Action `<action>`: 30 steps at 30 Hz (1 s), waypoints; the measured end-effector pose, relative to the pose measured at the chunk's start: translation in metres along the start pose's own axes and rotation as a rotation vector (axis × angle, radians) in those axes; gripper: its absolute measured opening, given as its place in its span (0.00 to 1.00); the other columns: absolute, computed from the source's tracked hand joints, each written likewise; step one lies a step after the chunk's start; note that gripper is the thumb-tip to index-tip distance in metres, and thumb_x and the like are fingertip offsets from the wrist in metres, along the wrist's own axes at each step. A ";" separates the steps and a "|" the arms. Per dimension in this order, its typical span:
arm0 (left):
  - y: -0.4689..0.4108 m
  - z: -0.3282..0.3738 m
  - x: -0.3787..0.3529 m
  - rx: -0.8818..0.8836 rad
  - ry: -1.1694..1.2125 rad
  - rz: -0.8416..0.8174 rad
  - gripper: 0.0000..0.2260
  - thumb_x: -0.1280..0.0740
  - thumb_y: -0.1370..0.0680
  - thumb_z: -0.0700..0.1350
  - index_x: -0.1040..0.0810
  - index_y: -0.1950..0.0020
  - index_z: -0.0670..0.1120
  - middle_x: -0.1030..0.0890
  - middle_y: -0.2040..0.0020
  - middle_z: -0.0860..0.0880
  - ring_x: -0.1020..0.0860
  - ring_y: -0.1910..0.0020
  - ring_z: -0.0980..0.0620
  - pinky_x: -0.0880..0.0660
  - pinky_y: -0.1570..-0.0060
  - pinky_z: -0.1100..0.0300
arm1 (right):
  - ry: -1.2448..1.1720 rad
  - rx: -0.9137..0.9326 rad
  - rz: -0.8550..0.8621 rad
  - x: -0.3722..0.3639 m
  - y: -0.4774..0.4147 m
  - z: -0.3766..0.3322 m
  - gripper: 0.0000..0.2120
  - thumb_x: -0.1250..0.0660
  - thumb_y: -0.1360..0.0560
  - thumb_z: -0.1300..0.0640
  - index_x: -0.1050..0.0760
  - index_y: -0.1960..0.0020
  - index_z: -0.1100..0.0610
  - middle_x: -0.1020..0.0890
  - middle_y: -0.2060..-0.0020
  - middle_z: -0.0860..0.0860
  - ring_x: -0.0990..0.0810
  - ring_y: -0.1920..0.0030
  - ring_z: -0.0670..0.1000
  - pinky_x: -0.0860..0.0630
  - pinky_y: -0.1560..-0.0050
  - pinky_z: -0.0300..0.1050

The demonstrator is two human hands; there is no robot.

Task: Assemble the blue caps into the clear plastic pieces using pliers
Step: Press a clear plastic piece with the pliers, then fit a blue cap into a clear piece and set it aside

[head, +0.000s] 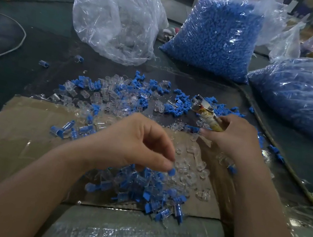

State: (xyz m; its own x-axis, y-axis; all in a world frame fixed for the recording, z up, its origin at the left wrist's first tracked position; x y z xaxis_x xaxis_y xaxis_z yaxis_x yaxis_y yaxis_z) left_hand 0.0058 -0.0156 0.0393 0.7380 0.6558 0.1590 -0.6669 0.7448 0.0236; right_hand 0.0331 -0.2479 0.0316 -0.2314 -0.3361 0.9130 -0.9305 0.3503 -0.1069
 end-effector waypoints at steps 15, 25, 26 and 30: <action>-0.003 -0.003 -0.004 0.004 -0.025 0.042 0.09 0.29 0.37 0.50 0.18 0.62 0.47 0.19 0.69 0.50 0.24 0.72 0.57 0.28 0.72 0.68 | 0.099 -0.121 -0.129 -0.006 -0.004 0.009 0.22 0.26 0.37 0.42 0.34 0.56 0.51 0.30 0.64 0.46 0.31 0.61 0.47 0.35 0.62 0.45; -0.004 -0.007 0.015 -0.008 0.076 0.563 0.03 0.29 0.33 0.43 0.21 0.64 0.44 0.21 0.74 0.52 0.30 0.79 0.59 0.30 0.77 0.69 | 0.099 -0.125 -0.204 -0.008 -0.004 0.009 0.31 0.27 0.38 0.39 0.31 0.43 0.55 0.27 0.51 0.50 0.29 0.49 0.52 0.30 0.51 0.49; -0.004 -0.007 0.017 -0.020 0.090 0.612 0.02 0.30 0.31 0.41 0.21 0.64 0.44 0.22 0.75 0.52 0.30 0.79 0.60 0.31 0.78 0.70 | 0.097 -0.128 -0.213 -0.008 -0.003 0.009 0.33 0.26 0.39 0.38 0.31 0.42 0.55 0.27 0.50 0.51 0.29 0.49 0.52 0.30 0.50 0.49; -0.004 -0.006 0.021 -0.049 0.131 0.754 0.04 0.30 0.29 0.38 0.22 0.64 0.43 0.22 0.76 0.53 0.31 0.80 0.62 0.33 0.79 0.71 | 0.114 -0.132 -0.234 -0.007 -0.002 0.009 0.34 0.28 0.39 0.36 0.30 0.42 0.55 0.26 0.49 0.51 0.29 0.48 0.52 0.31 0.51 0.48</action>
State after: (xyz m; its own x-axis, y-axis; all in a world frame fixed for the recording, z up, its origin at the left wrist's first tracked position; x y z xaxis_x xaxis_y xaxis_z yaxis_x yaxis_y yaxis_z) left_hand 0.0245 -0.0043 0.0370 0.0933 0.9956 -0.0041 -0.9917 0.0926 -0.0890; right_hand 0.0342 -0.2541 0.0223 0.0257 -0.3233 0.9459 -0.9083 0.3877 0.1572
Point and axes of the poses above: each hand's wrist, its own y-axis away from the middle knuckle, its own x-axis out of the back of the hand, z = x × y, the point moved 2 cm from there along -y, towards the middle knuckle
